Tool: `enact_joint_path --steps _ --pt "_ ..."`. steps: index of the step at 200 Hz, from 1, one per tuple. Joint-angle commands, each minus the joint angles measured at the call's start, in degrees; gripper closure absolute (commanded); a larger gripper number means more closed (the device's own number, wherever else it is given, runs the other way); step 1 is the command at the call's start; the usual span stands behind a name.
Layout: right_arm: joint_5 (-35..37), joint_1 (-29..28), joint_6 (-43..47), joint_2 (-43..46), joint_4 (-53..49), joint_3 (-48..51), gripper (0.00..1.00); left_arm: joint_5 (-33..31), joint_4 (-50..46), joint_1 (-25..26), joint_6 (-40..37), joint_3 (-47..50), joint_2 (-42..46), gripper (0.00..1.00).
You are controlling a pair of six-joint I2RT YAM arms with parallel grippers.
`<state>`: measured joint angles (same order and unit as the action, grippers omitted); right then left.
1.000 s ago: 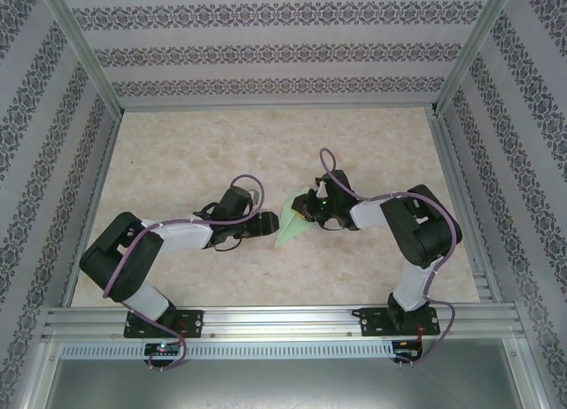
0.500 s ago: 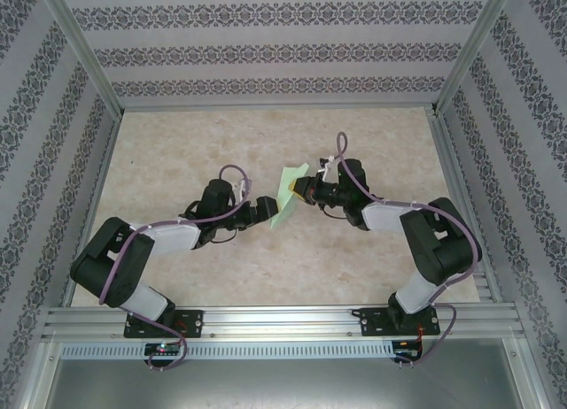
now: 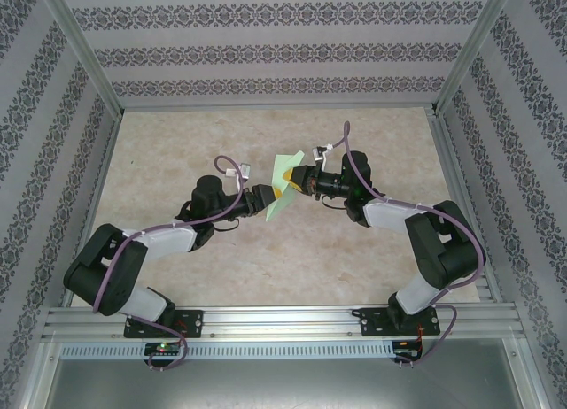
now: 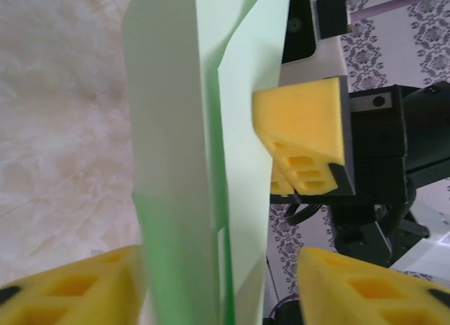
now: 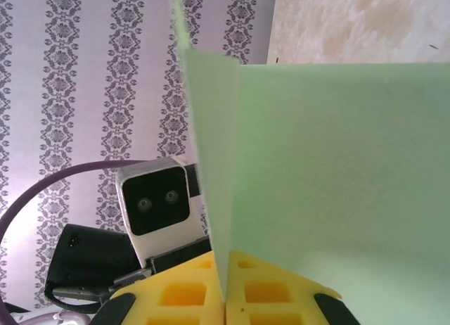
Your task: Fold a paper plane with a square sheet of paper (pick it up from the middle)
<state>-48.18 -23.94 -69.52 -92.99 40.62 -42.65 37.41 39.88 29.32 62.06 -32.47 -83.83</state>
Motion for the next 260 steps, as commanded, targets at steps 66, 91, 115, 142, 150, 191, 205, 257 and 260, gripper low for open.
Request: enact_joint_path --steps 66,91,115,142,150,191,205,257,260 --pt "0.80 1.56 5.07 2.54 -10.59 -1.88 0.59 -1.00 -4.13 0.24 -4.91 -1.75 2.41 0.86" --pt "8.38 3.93 15.84 8.28 -30.41 -3.02 0.37 -5.37 -21.04 0.25 -14.89 -5.39 5.29 0.86" --pt "20.21 4.93 24.42 14.13 -46.76 -4.31 0.28 -14.57 -41.55 0.72 -27.22 -11.10 7.53 0.87" --pt "29.00 4.95 27.23 18.79 -53.15 -3.51 0.23 -28.27 -58.91 2.54 -36.31 -17.95 7.34 0.90" --pt "30.61 4.89 27.35 19.76 -53.76 -2.90 0.23 -34.75 -63.85 4.01 -38.31 -20.44 6.64 0.91" --pt "36.36 4.96 27.34 22.48 -56.36 -1.51 0.22 -61.07 -80.04 10.77 -41.35 -31.17 -0.70 0.92" --pt "37.88 4.96 27.26 22.92 -57.26 -1.29 0.22 -69.34 -84.56 12.81 -40.01 -34.72 -4.68 0.94" --pt "40.80 5.73 25.53 23.31 -58.11 0.37 0.23 -77.19 -93.47 19.51 -34.57 -46.27 -22.17 0.91" --pt "40.80 5.80 25.41 23.29 -57.98 0.50 0.23 -76.09 -93.02 19.66 -34.48 -46.55 -22.81 0.91"
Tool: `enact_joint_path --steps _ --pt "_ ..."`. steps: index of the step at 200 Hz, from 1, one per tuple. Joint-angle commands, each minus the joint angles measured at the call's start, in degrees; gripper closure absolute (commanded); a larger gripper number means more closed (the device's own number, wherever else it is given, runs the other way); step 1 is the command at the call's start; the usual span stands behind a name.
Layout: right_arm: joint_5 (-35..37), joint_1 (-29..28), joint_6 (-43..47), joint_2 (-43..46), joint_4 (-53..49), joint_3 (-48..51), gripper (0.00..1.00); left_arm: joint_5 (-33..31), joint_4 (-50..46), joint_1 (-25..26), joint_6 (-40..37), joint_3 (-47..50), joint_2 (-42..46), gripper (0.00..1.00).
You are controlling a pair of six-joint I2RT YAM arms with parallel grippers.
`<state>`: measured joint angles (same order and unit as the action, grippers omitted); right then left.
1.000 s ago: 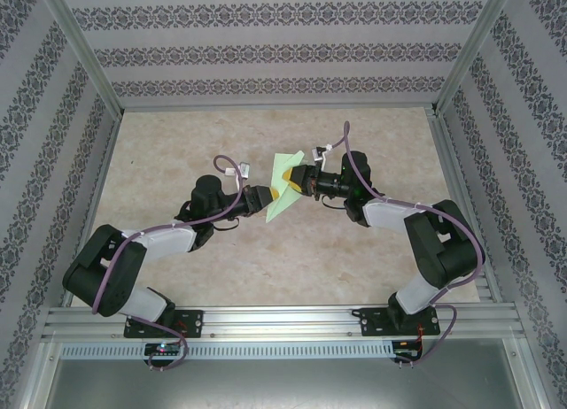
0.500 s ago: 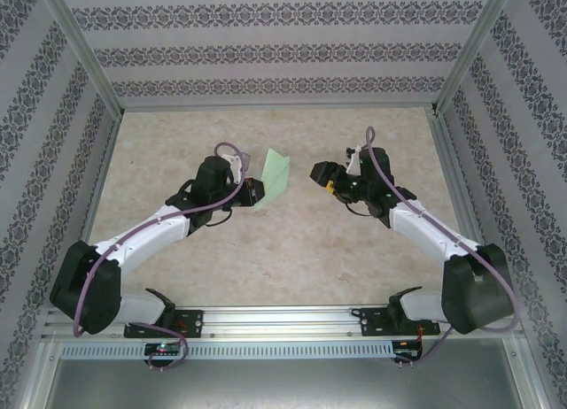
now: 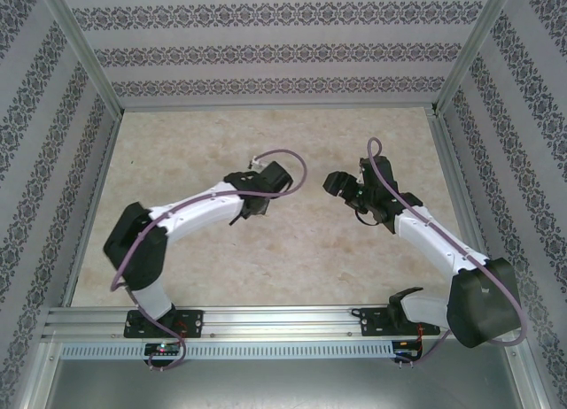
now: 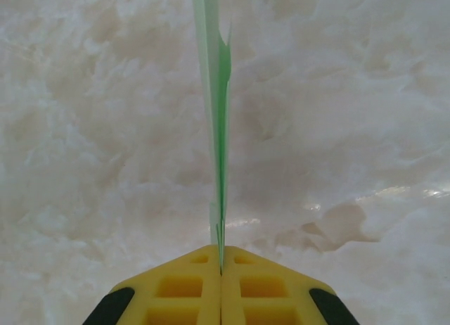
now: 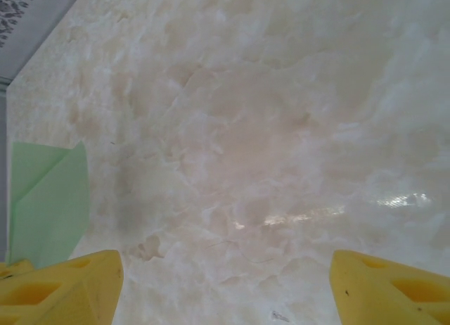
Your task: Fold a paper plane with a square sheet of paper (pick it up from the middle)
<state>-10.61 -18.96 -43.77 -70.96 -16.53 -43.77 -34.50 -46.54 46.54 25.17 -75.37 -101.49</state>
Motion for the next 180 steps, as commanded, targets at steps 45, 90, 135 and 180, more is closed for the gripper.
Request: enact_joint_path --steps 45,90,135,180 --pt "2.05 0.84 -1.54 -0.57 0.52 3.30 0.24 21.41 6.62 0.19 0.94 0.09 -5.27 0.64" --pt "2.15 -2.91 -1.40 -3.13 2.84 2.34 0.29 40.00 18.46 -8.30 3.43 9.66 5.56 0.42" --pt "3.60 -16.83 -2.28 -15.26 3.96 -7.19 0.55 39.49 21.42 -18.98 8.51 18.17 13.88 0.31" --pt "2.76 -27.93 -0.91 -28.83 2.05 -20.77 0.71 38.10 23.67 -25.92 11.79 26.32 20.55 0.13"
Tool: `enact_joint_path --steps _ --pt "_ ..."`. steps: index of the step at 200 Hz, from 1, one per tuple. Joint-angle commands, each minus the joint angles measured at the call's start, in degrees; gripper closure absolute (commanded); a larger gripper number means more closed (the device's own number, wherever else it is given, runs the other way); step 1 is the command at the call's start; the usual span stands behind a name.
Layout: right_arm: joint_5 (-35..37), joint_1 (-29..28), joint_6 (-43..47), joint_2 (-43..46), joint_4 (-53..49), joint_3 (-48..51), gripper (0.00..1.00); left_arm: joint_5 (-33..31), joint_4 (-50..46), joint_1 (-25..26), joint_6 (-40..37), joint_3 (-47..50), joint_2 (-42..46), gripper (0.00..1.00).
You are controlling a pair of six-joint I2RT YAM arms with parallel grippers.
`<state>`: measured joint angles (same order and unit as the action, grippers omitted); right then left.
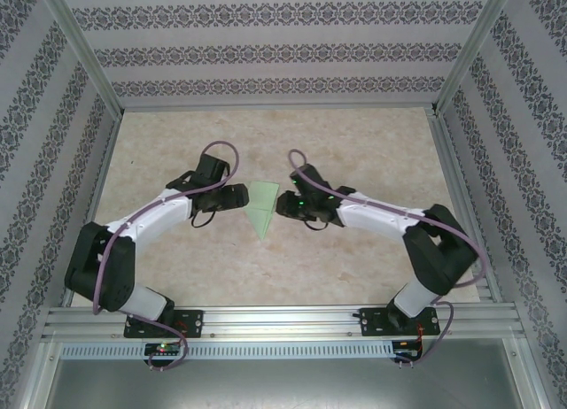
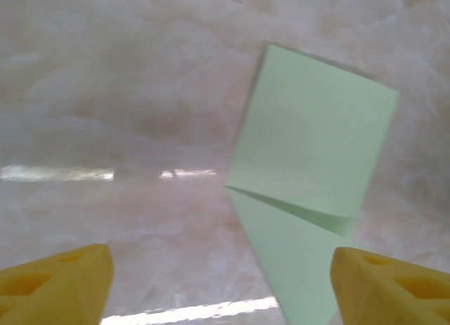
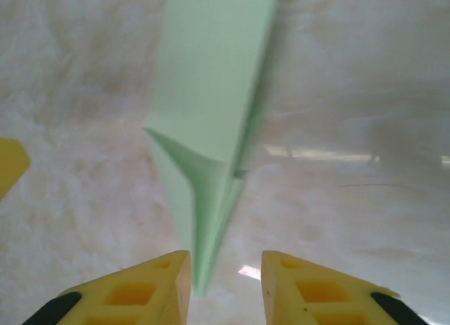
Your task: Fold a paper plane with a square sheet of paper (pick it up from the middle)
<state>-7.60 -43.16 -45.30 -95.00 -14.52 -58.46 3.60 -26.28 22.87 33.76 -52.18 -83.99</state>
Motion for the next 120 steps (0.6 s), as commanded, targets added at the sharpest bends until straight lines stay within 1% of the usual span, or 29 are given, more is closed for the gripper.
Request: enact_joint_path --steps 1,27,59,85,120 --pt "-0.28 -3.89 0.68 -5.08 -0.10 -6.42 0.71 0.01 3.47 -2.37 3.27 3.27 3.09 0.13" --pt "-1.22 -6.25 1.44 -12.18 -3.51 -13.37 0.72 1.20 4.46 -5.69 4.52 6.48 5.11 0.10" --pt "-1.69 -6.89 3.31 -18.87 -8.68 -20.28 0.73 2.41 5.35 -7.92 5.62 8.49 6.63 0.09" --pt "-1.52 -6.66 5.31 -21.65 -12.14 -22.65 0.73 2.76 5.52 -8.35 5.88 8.74 6.84 0.09" --pt "-1.95 -5.16 9.02 -22.60 -15.46 -21.27 0.73 4.24 7.00 -8.37 7.04 9.05 6.65 0.08"
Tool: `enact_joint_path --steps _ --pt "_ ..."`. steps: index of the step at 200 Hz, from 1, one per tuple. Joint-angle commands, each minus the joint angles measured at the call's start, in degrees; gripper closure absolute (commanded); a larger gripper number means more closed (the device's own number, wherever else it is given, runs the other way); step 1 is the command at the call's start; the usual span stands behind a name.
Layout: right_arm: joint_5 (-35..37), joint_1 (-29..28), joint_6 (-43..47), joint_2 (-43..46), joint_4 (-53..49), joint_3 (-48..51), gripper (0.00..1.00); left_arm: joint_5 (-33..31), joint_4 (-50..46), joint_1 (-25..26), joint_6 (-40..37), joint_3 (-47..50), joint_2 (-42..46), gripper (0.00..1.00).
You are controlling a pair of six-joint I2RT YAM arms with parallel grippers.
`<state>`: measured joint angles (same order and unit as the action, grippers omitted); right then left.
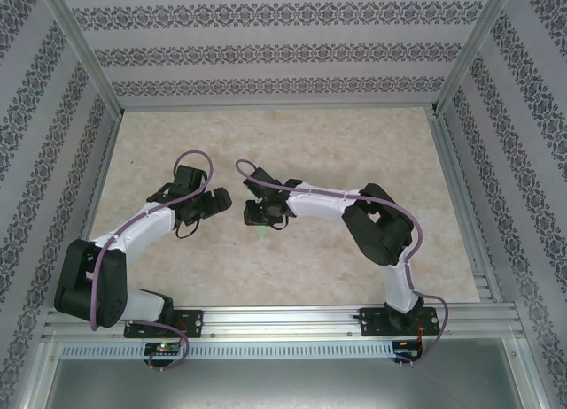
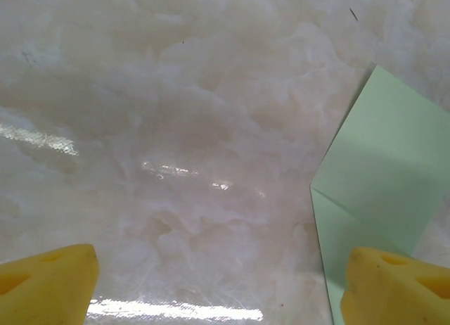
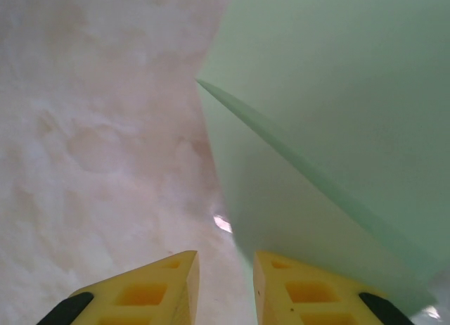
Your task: Fold a paper plane with a square sheet of paper (pick it up from the middle)
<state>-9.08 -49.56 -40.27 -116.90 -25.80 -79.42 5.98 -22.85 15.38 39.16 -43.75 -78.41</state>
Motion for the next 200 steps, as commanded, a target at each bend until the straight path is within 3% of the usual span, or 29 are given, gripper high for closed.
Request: enact_joint_path --steps 1,23,68,124,146,166,200 --pt "-0.48 1.32 4.11 -0.70 -4.22 -0.26 0.73 1.98 3.63 -0.88 1.68 0.65 1.03 0.08" --pt "-1.98 2.39 8.13 -0.02 -5.74 1.83 0.72 3.43 4.54 -0.91 2.01 0.66 0.35 0.08" --pt "-5.09 4.00 25.32 2.09 -12.96 6.75 0.70 6.03 8.02 -0.88 2.60 1.87 0.77 0.06" --pt "-2.28 4.95 40.08 13.38 -17.79 13.09 0.70 8.01 10.92 -0.91 2.50 3.37 5.21 0.05" --pt "-0.06 5.40 35.74 16.47 -15.51 13.22 0.65 8.91 9.72 -0.85 3.97 3.07 6.19 0.05" --pt "0.07 5.51 25.38 18.83 -9.49 14.25 0.60 11.89 9.61 -0.79 3.83 2.90 5.56 0.05" --pt "2.44 5.51 5.87 21.36 2.62 19.85 0.62 16.06 9.36 -0.02 4.10 2.43 3.49 0.06"
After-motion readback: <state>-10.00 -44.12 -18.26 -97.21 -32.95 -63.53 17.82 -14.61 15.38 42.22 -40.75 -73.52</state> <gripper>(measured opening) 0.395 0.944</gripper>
